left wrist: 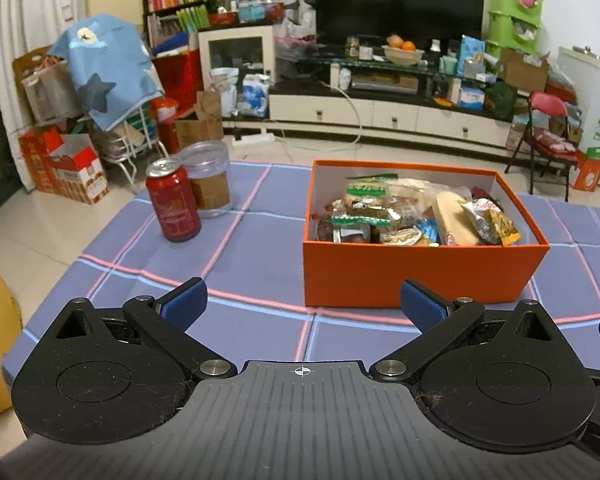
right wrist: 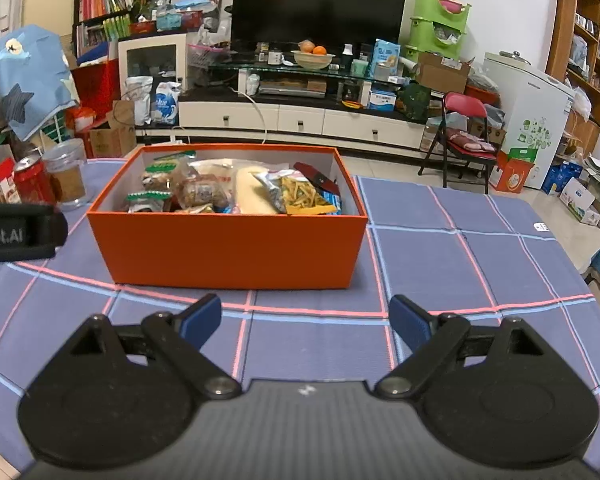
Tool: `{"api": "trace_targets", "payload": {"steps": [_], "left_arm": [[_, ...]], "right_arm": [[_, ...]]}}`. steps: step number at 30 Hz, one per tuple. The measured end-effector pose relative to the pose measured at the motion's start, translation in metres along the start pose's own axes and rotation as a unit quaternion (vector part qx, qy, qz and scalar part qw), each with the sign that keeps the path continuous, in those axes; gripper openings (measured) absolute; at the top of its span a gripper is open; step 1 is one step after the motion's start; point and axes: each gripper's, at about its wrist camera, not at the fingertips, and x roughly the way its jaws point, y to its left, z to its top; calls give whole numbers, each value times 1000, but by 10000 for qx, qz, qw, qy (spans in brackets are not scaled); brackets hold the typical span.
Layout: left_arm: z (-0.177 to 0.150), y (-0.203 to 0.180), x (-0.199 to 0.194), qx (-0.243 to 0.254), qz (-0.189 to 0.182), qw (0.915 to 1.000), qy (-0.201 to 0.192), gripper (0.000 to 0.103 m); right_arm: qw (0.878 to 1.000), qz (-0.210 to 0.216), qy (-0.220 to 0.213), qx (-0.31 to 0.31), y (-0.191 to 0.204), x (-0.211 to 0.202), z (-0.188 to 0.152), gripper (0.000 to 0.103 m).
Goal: Organize snacks
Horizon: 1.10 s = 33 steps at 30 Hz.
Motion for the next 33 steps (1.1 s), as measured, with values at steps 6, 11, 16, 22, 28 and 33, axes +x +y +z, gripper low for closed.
{"api": "trace_targets", "payload": {"steps": [6,11,16,22,28,33], "left_arm": [[-1,3,2,-58,34,10000,57,87],[-1,3,-1,-23,-45,10000,-9,87],[-2,1,-1,8,-9,10000,7,87],[-3,3,-2,-66,-169,9998,20,87],[-3,2,-2,-50,-231,9997,55,87],[-4,1,-1,-34,-276,9996,91,88]], "right_arm": [[10000,13,19,-67,3,1,-1,90],[9999,21,13,-123,4,0,-2,90],[9999,20,-13,-106,2,0,-2,90],[9999,29,-14,-144,3,0,-2,90],[9999,49,-19,-158,3,0,-2,90],[9999,55,-16,-162,3,0,-2,90]]}}
